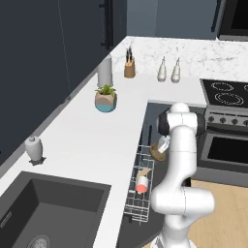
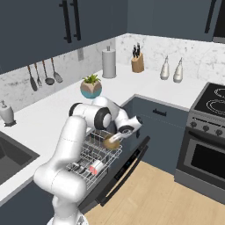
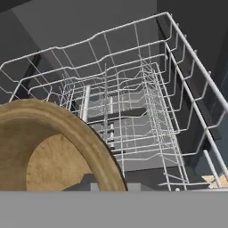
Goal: Pick up the cup and bowl from the counter, place them in the dishwasher, and close the dishwasher door.
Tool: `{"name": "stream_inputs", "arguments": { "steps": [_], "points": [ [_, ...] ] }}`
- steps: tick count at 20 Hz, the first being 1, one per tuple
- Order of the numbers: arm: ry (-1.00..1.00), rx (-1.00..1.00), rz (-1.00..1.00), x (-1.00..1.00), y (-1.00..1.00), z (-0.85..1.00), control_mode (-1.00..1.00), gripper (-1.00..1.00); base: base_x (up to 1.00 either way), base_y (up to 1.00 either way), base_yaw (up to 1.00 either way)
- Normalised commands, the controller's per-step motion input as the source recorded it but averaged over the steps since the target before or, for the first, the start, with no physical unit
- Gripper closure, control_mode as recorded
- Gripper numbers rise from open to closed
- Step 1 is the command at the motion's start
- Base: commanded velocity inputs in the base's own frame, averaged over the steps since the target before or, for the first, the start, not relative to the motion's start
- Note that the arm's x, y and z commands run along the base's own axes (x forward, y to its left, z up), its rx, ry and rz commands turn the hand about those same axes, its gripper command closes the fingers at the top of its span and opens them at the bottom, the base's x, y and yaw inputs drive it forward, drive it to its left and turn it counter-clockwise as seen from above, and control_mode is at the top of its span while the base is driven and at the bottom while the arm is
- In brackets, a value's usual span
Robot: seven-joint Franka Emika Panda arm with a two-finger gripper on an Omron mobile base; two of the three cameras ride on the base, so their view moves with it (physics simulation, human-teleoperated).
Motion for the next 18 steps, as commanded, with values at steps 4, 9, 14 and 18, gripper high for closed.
{"name": "stream_inputs", "arguments": {
  "steps": [4,9,14,18],
  "points": [
    [-0.2,0.0,0.0,0.25,0.36,-0.11,-1.0,1.0,0.0,0.0,0.0],
    [-0.1,0.02,0.0,0.33,0.03,-0.27,-1.0,1.0,0.0,0.0,0.0],
    [-0.06,-0.01,0.0,0.4,0.33,-0.43,-1.0,1.0,0.0,0.0,0.0],
    [-0.02,0.0,0.0,0.34,0.22,-0.16,-1.0,1.0,0.0,0.0,0.0]
  ]
}}
